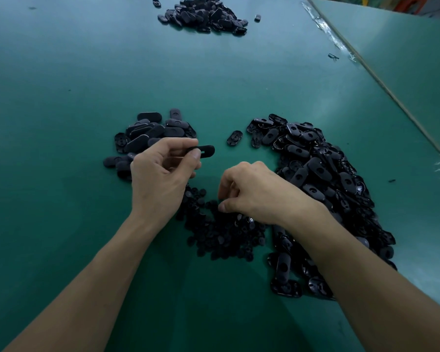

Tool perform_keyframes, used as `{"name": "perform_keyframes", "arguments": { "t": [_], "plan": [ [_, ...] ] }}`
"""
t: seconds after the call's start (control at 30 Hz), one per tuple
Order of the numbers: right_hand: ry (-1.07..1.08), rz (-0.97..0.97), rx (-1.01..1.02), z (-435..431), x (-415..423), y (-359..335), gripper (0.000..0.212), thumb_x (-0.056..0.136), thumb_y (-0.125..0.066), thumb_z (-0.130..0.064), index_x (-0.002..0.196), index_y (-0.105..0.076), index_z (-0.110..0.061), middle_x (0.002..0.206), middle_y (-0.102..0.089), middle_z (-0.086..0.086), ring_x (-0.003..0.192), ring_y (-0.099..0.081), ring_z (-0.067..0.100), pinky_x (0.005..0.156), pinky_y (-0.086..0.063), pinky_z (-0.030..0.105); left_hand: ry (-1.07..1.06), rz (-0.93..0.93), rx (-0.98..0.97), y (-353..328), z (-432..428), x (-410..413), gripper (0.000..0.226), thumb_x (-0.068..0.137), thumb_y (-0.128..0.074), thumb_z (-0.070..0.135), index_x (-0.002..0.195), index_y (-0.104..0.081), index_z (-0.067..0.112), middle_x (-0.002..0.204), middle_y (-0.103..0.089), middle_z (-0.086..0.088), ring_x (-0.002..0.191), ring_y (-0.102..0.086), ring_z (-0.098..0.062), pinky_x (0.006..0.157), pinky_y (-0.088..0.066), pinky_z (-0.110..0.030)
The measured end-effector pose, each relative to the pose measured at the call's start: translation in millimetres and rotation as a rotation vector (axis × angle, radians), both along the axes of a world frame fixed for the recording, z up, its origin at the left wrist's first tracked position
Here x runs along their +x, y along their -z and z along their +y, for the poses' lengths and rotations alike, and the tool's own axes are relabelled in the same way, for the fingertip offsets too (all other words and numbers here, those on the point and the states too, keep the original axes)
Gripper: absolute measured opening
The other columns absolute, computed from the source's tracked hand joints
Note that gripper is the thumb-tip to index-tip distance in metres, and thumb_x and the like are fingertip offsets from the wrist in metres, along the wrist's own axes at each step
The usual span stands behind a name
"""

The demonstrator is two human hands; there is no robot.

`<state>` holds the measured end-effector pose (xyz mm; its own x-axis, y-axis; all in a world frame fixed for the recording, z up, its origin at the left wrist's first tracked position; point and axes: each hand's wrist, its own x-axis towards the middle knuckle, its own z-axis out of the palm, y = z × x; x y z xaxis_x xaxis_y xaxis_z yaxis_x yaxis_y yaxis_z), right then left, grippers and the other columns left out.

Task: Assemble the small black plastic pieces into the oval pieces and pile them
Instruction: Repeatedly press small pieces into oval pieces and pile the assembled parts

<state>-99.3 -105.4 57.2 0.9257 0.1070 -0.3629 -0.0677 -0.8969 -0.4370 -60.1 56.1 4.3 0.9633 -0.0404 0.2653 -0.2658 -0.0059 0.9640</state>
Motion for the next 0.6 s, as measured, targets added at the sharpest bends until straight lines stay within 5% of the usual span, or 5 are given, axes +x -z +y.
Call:
{"name": "perform_keyframes", "arguments": {
  "t": [0.6],
  "plan": [
    [0.058,-0.039,-0.117,-1.7,0.9,0.1,0.014,0.085,-0.075,-0.018,0.097,-0.070,-0.023,0.101,-0.065,0.009,0.088,-0.067,0.029,0.081,-0.059,0.043,-0.008,0.009,0.037,-1.2,1.0,-1.1,0.022,0.092,-0.071,0.006,0.095,-0.071,0.028,0.079,-0.073,0.008,0.071,-0.074,-0.013,0.069,-0.060,-0.029]
  ]
}}
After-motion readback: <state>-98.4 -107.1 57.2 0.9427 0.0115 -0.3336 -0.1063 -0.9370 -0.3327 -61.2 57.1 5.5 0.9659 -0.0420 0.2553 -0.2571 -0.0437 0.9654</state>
